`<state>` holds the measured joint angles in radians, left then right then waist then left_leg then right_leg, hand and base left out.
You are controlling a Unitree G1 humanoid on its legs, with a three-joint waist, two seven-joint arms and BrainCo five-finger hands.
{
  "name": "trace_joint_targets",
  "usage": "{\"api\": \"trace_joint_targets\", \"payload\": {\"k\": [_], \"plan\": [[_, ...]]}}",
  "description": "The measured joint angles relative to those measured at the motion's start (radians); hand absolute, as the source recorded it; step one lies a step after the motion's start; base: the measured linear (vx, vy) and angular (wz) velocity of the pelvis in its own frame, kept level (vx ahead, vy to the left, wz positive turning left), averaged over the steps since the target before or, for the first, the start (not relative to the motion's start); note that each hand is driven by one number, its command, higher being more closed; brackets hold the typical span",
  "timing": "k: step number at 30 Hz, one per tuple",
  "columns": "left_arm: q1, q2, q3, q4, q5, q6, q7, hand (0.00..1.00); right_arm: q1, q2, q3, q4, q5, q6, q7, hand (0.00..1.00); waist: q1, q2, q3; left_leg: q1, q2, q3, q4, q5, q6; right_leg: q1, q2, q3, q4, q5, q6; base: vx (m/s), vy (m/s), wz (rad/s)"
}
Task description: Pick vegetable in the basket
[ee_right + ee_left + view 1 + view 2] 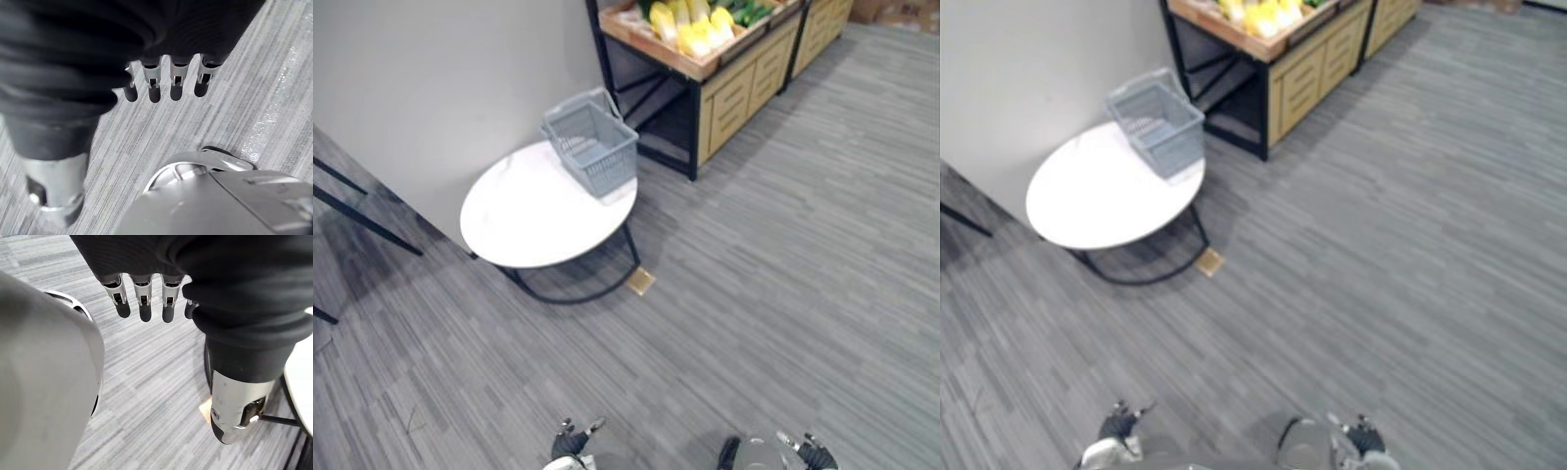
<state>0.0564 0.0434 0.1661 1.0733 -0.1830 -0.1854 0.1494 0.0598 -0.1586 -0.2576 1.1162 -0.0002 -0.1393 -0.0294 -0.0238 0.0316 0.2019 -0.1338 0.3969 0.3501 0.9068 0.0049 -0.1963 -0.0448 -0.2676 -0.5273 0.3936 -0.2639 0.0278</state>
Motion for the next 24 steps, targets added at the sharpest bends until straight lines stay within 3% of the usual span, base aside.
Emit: {"api": "trace_joint_targets", "payload": {"k": [2, 4, 6, 7, 8, 9, 11, 12, 14, 16, 17, 18, 19, 20, 21, 22, 23, 24], "plan": [[-0.012, 0.001, 0.013, 0.000, 0.000, -0.001, 0.001, 0.00, -0.016, -0.007, -0.008, 0.000, 0.001, 0.000, -0.009, 0.00, 0.002, -0.001, 0.000, -0.095, -0.008, 0.080, 0.023, -0.097, 0.027, 0.094, 0.000, -0.021, -0.107, 0.031, 0.039, 0.28, 0.117, 0.10], [-0.014, 0.002, 0.021, -0.004, -0.002, -0.006, 0.002, 0.00, -0.021, -0.003, -0.012, 0.000, 0.001, 0.000, -0.011, 0.00, 0.007, -0.001, 0.001, -0.146, -0.032, 0.113, -0.116, -0.114, 0.036, 0.158, -0.001, -0.046, -0.159, 0.049, 0.070, 0.30, 0.223, 0.15], [-0.012, -0.001, 0.019, -0.008, -0.003, -0.007, 0.003, 0.00, -0.023, -0.002, -0.019, -0.004, 0.001, -0.004, -0.013, 0.00, 0.006, 0.004, -0.002, -0.153, -0.114, 0.107, -0.440, -0.033, 0.101, 0.206, -0.006, -0.065, -0.198, 0.064, 0.102, 0.34, 0.316, 0.05], [-0.008, -0.007, 0.019, -0.006, -0.004, -0.007, 0.003, 0.00, -0.022, -0.004, -0.031, -0.007, 0.001, -0.005, -0.014, 0.00, 0.007, 0.019, 0.000, -0.146, -0.150, 0.098, -0.620, 0.089, 0.134, 0.227, 0.003, -0.064, -0.210, 0.067, 0.128, 0.29, 0.325, 0.14], [-0.012, -0.010, 0.022, 0.001, -0.005, -0.007, 0.003, 0.00, -0.021, 0.012, -0.050, -0.009, 0.001, -0.002, -0.019, 0.00, 0.004, 0.021, -0.004, -0.124, -0.194, 0.101, -0.734, 0.123, 0.225, 0.247, -0.001, -0.057, -0.226, 0.063, 0.158, 0.34, 0.331, 0.52], [-0.024, -0.012, 0.038, -0.016, -0.007, -0.012, 0.006, 0.00, -0.020, 0.038, -0.044, -0.009, 0.000, -0.004, -0.017, 0.00, 0.003, -0.015, -0.003, -0.138, -0.235, 0.093, -0.748, 0.131, 0.238, 0.239, -0.017, -0.044, -0.241, 0.063, 0.160, 0.31, 0.274, 0.62], [-0.028, -0.002, 0.058, -0.027, -0.008, -0.014, 0.007, 0.00, -0.040, 0.070, -0.042, -0.009, 0.000, -0.005, -0.018, 0.00, 0.017, -0.038, -0.003, -0.185, -0.246, 0.085, -0.691, 0.074, 0.220, 0.232, -0.006, -0.027, -0.273, 0.072, 0.144, 0.23, 0.132, 0.44], [-0.028, -0.001, 0.077, -0.031, -0.013, -0.015, 0.010, 0.00, -0.060, 0.073, -0.042, -0.006, 0.000, -0.005, -0.018, 0.00, 0.023, -0.038, 0.002, -0.211, -0.227, 0.096, -0.601, 0.004, 0.211, 0.256, -0.006, 0.001, -0.297, 0.090, 0.155, 0.21, 0.115, 0.11], [-0.019, 0.008, 0.077, -0.026, -0.012, -0.015, 0.020, 0.00, -0.072, 0.074, -0.034, -0.005, -0.001, -0.006, -0.016, 0.00, 0.036, -0.035, 0.002, -0.191, -0.202, 0.123, -0.532, -0.071, 0.195, 0.293, -0.004, 0.042, -0.328, 0.119, 0.181, 0.16, 0.083, -0.53], [-0.001, 0.019, 0.075, 0.002, -0.010, -0.013, 0.024, 0.00, -0.068, 0.072, -0.007, -0.005, -0.001, -0.015, -0.013, 0.00, 0.041, -0.039, -0.012, -0.158, -0.192, 0.159, -0.520, -0.123, 0.167, 0.289, -0.019, 0.092, -0.315, 0.159, 0.163, 0.14, 0.113, -0.68], [0.010, 0.018, 0.065, 0.003, -0.010, -0.008, 0.023, 0.00, -0.063, 0.067, -0.011, 0.002, -0.001, -0.012, -0.012, 0.00, 0.032, -0.030, -0.035, -0.150, -0.200, 0.170, -0.539, -0.128, 0.165, 0.233, -0.043, 0.110, -0.224, 0.159, 0.162, 0.10, 0.133, -0.18], [0.011, 0.018, 0.057, 0.003, -0.010, -0.008, 0.023, 0.00, -0.059, 0.067, -0.015, 0.011, -0.001, -0.011, -0.013, 0.00, 0.026, -0.038, -0.038, -0.130, -0.212, 0.177, -0.565, -0.125, 0.164, 0.202, -0.062, 0.125, -0.161, 0.160, 0.160, 0.16, 0.193, -0.13], [0.012, 0.027, 0.043, 0.001, -0.011, -0.008, 0.023, 0.00, -0.050, 0.067, -0.018, 0.033, -0.003, -0.009, -0.012, 0.00, 0.025, -0.050, -0.039, -0.085, -0.245, 0.193, -0.624, -0.116, 0.159, 0.126, -0.115, 0.166, 0.003, 0.171, 0.147, 0.16, 0.199, -0.05], [0.012, 0.040, 0.024, -0.001, -0.010, -0.007, 0.023, 0.00, -0.041, 0.069, -0.025, 0.031, -0.002, -0.003, -0.010, 0.00, 0.025, -0.076, -0.024, -0.030, -0.275, 0.201, -0.675, -0.112, 0.159, 0.038, -0.169, 0.209, 0.199, 0.232, 0.107, 0.14, 0.187, -0.05], [0.011, 0.047, 0.018, -0.002, -0.011, -0.006, 0.023, 0.00, -0.036, 0.065, -0.025, 0.031, -0.005, 0.000, -0.012, 0.00, 0.025, -0.080, -0.022, 0.004, -0.289, 0.210, -0.700, -0.113, 0.161, 0.003, -0.194, 0.224, 0.278, 0.291, 0.073, 0.14, 0.170, 0.03], [0.015, 0.060, -0.006, -0.001, -0.010, 0.002, 0.024, 0.00, -0.020, 0.058, -0.018, 0.031, -0.015, 0.003, -0.014, 0.00, 0.023, -0.081, -0.020, 0.073, -0.313, 0.206, -0.757, -0.115, 0.164, -0.043, -0.220, 0.262, 0.390, 0.441, 0.037, 0.23, 0.164, 0.13], [0.018, 0.069, -0.024, -0.002, -0.010, 0.003, 0.023, 0.00, -0.003, 0.059, -0.009, 0.032, -0.037, 0.003, -0.014, 0.00, 0.012, -0.077, -0.015, 0.118, -0.315, 0.179, -0.782, -0.114, 0.165, -0.083, -0.199, 0.305, 0.495, 0.409, 0.076, 0.24, 0.142, 0.20], [0.016, 0.074, -0.026, -0.002, -0.010, 0.003, 0.023, 0.00, 0.002, 0.063, -0.006, 0.032, -0.041, 0.003, -0.013, 0.00, 0.010, -0.082, -0.015, 0.132, -0.314, 0.165, -0.785, -0.115, 0.168, -0.105, -0.184, 0.306, 0.539, 0.354, 0.084, 0.27, 0.082, 0.28]]}}
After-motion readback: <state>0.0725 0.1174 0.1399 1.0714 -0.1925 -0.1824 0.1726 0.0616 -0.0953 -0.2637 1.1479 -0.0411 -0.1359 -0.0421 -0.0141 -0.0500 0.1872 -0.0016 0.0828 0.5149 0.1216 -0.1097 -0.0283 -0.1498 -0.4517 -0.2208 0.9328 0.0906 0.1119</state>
